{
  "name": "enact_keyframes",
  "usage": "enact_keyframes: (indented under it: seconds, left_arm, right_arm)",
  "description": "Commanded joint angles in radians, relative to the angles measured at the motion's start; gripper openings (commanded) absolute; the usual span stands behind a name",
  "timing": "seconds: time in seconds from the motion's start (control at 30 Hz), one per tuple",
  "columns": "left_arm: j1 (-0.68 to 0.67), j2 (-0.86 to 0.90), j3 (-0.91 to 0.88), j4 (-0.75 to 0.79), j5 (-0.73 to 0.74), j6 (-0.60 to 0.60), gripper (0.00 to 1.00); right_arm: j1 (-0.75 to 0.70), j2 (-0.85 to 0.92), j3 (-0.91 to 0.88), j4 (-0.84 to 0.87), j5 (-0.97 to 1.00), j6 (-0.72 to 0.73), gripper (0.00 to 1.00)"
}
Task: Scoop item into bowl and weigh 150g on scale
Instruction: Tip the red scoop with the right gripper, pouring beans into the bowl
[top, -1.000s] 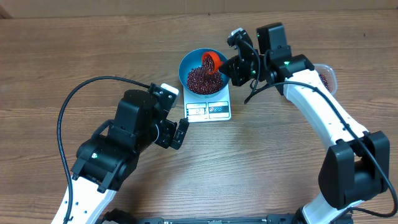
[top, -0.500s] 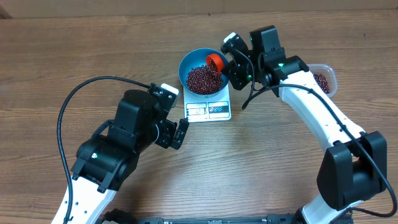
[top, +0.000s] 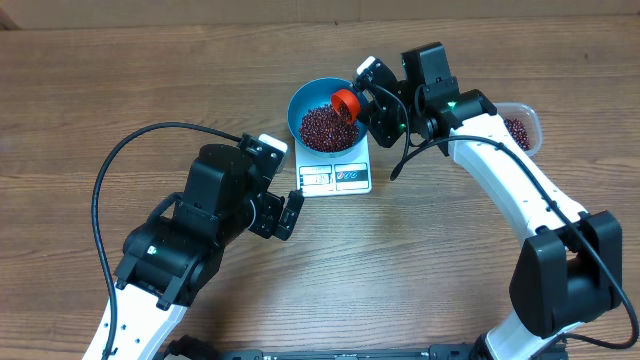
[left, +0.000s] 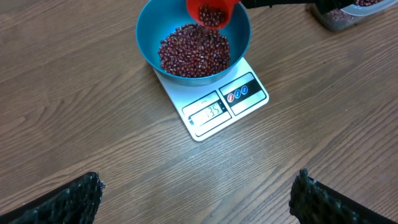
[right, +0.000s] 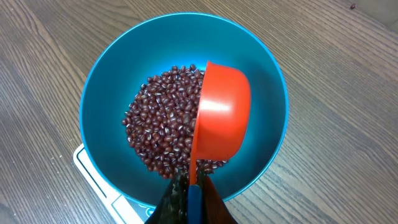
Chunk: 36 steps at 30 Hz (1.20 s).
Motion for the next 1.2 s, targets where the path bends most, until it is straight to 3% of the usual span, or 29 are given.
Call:
enact_keyframes:
  seconds: [0.0, 1.17]
  left_arm:
    - [-0.006, -0.006, -0.003, 0.001, -0.006, -0.006, 1.00]
    - [-0.006, -0.006, -0.003, 0.001, -0.006, -0.006, 1.00]
  right_arm:
    - [0.003, 0.001, 0.035, 0.004, 0.003, -0.011, 0.04]
    - [0.007, 0.001, 0.035, 0.006, 0.003, -0.086, 0.04]
